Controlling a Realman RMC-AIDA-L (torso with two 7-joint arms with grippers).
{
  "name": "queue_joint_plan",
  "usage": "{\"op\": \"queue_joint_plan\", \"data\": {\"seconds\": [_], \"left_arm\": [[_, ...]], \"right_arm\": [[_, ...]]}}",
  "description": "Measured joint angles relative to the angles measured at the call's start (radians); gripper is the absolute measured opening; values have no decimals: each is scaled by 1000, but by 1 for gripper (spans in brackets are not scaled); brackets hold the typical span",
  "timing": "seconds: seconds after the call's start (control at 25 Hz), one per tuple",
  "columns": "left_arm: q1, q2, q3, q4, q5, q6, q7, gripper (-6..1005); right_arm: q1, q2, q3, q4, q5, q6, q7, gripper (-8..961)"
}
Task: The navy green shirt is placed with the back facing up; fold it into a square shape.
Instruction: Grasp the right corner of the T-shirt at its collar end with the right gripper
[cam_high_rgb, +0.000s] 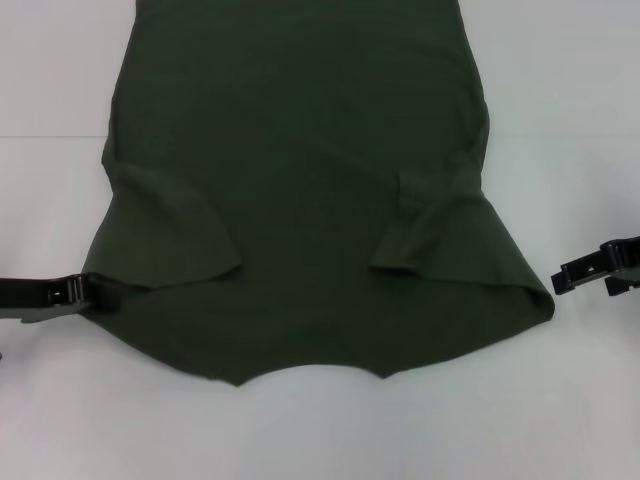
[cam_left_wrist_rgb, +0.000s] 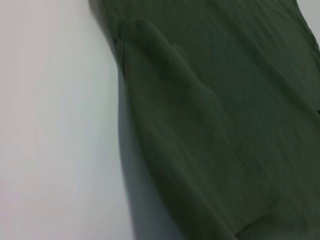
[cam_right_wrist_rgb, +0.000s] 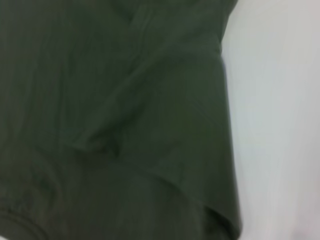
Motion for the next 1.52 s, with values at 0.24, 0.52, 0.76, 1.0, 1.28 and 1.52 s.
{"op": "queue_joint_plan", "data": {"seconds": [0.24, 0.52, 0.76, 1.0, 1.28, 1.52], "left_arm": [[2, 0, 0, 0, -9, 0, 6, 53], [4, 0, 0, 0, -19, 0, 13, 56], [6, 0, 0, 0, -21, 0, 16, 58], [9, -1, 0, 0, -26, 1, 16, 61], [12, 1, 0, 0, -36, 1, 16, 64], [12, 1, 0, 0, -36, 8, 16, 66]], "right_arm": [[2, 33, -6, 40, 2, 91, -23, 917], [10, 51, -38, 101, 2, 175, -24, 915], [13, 69, -47, 112, 2, 209, -35, 916], [13, 79, -61, 116, 1, 235, -35, 915], [13, 85, -71, 117, -4, 247, -34, 902], [7, 84, -77, 117, -5, 252, -30, 881]]}}
